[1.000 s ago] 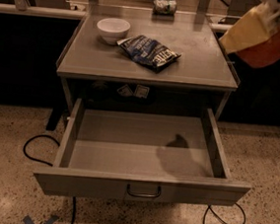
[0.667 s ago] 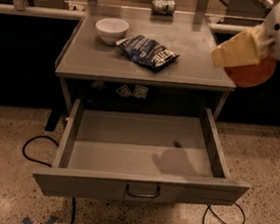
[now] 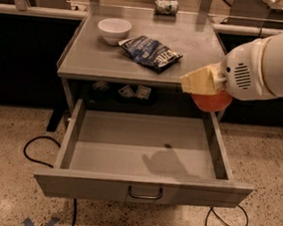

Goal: Place apple into top drawer

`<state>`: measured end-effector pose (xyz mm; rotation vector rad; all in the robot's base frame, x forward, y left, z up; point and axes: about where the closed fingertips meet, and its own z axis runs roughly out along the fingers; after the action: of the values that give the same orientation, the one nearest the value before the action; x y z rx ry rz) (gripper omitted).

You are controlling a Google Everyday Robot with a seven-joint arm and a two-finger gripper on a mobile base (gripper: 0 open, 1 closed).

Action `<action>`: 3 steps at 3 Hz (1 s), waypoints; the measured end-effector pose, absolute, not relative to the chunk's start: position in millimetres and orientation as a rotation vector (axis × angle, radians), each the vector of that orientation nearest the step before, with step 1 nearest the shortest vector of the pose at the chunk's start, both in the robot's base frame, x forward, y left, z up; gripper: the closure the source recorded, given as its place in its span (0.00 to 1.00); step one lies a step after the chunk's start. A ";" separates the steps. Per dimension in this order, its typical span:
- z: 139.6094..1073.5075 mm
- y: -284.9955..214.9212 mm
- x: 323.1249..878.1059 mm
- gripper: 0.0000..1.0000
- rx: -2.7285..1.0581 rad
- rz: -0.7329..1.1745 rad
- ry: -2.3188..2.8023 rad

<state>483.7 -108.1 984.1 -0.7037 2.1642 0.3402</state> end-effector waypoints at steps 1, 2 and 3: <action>968.1 -112.0 517.8 1.00 -0.679 0.311 2.147; 926.8 -116.7 579.9 1.00 -0.647 0.250 2.129; 934.4 -127.7 598.8 1.00 -0.581 0.246 2.074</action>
Offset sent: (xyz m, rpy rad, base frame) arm 0.1829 -0.0163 -0.0908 -0.0105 -0.1807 -0.1362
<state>598.8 -127.7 934.4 -0.5809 2.0736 0.2461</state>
